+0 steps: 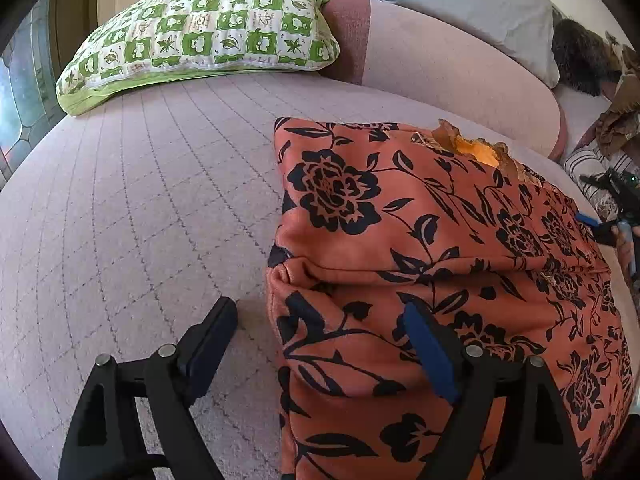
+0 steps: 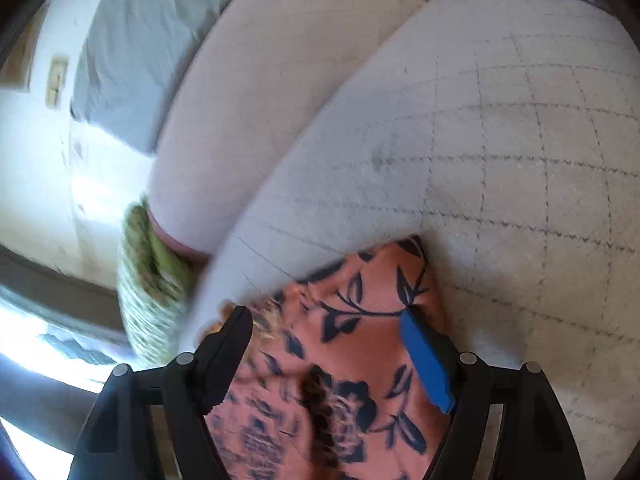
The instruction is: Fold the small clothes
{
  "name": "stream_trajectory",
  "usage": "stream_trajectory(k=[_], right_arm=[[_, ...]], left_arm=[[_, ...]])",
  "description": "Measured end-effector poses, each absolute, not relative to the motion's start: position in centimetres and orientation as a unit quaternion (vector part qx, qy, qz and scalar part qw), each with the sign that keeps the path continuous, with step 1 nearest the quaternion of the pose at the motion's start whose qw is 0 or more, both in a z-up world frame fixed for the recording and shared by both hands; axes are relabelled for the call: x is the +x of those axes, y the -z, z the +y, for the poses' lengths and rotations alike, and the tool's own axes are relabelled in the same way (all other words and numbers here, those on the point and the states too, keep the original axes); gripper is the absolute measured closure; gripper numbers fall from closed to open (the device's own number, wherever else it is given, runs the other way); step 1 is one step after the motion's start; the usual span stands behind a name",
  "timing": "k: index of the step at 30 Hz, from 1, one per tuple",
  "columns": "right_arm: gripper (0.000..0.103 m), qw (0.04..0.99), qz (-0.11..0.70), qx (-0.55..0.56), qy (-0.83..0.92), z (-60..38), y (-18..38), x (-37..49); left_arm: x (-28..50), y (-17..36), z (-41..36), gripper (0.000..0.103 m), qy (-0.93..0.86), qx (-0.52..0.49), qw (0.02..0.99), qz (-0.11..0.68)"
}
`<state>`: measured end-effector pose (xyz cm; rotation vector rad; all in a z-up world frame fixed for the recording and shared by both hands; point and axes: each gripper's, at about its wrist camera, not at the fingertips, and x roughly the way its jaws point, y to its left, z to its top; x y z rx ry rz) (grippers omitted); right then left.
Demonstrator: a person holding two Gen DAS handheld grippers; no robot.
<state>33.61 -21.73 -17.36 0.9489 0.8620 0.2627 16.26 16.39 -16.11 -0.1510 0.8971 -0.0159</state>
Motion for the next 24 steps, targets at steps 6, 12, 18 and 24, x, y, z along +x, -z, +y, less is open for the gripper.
stream_trajectory(k=[6, 12, 18, 24], right_arm=[[0.02, 0.799, 0.413, 0.425, -0.099, -21.1, 18.2, 35.9], [0.02, 0.828, 0.385, 0.386, -0.132, -19.2, 12.2, 28.7], [0.019, 0.87, 0.356, 0.308, -0.146, -16.5, 5.9, 14.4], [0.018, 0.898, 0.339, 0.248, -0.133, -17.2, 3.7, 2.0]], left_arm=[[16.5, 16.3, 15.9, 0.013, 0.008, -0.059, 0.897, 0.439], [16.4, 16.2, 16.0, 0.013, 0.009, -0.06, 0.897, 0.438], [12.4, 11.9, 15.5, 0.013, -0.026, -0.029, 0.922, 0.385], [3.8, 7.8, 15.7, 0.012, -0.015, -0.062, 0.934, 0.351]])
